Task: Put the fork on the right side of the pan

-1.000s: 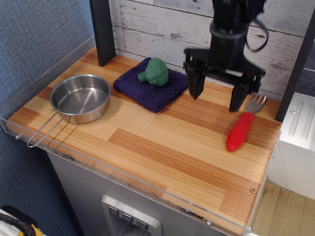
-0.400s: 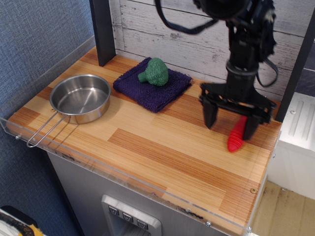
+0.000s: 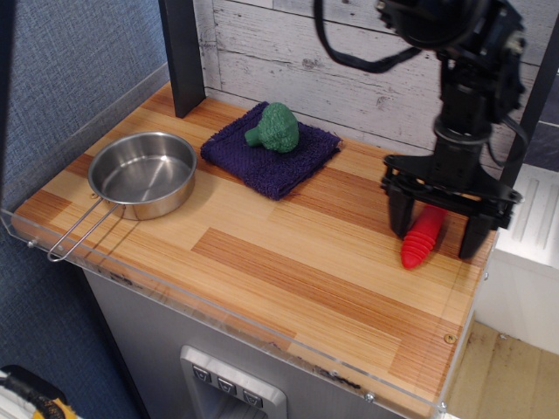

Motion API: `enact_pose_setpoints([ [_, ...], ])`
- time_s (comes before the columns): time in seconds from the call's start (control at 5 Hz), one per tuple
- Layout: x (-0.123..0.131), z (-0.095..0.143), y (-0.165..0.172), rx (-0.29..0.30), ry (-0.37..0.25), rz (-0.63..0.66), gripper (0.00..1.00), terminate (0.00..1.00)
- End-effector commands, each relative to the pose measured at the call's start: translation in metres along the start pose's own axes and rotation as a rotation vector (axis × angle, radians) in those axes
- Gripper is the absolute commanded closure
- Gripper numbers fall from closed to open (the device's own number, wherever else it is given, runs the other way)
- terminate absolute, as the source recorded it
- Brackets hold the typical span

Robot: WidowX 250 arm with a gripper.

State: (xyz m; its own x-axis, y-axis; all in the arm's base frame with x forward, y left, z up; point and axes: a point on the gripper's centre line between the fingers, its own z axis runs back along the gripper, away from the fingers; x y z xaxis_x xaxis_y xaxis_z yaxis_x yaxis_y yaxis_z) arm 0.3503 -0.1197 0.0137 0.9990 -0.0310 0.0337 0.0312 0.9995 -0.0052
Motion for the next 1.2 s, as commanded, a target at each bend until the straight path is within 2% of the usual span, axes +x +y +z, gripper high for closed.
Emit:
enact_pose_setpoints([
  [0.0, -0.001, 0.005, -0.004, 0.028, 0.007, -0.013, 1.0, 0.0],
  [0.2, -0.002, 0.008, -0.002, 0.031, 0.023, -0.026, 1.0, 0.0],
  [0.4, -0.002, 0.032, -0.002, 0.016, -0.038, -0.047, 1.0, 0.0],
  [0.6, -0.01, 0.073, -0.003, 0.02, -0.124, -0.103, 1.0, 0.0],
  [0.8, -0.042, 0.097, 0.012, 0.003, -0.172, -0.099, 1.0, 0.0],
  [1.0, -0.075, 0.099, 0.032, -0.015, -0.181, -0.073, 1.0, 0.0],
])
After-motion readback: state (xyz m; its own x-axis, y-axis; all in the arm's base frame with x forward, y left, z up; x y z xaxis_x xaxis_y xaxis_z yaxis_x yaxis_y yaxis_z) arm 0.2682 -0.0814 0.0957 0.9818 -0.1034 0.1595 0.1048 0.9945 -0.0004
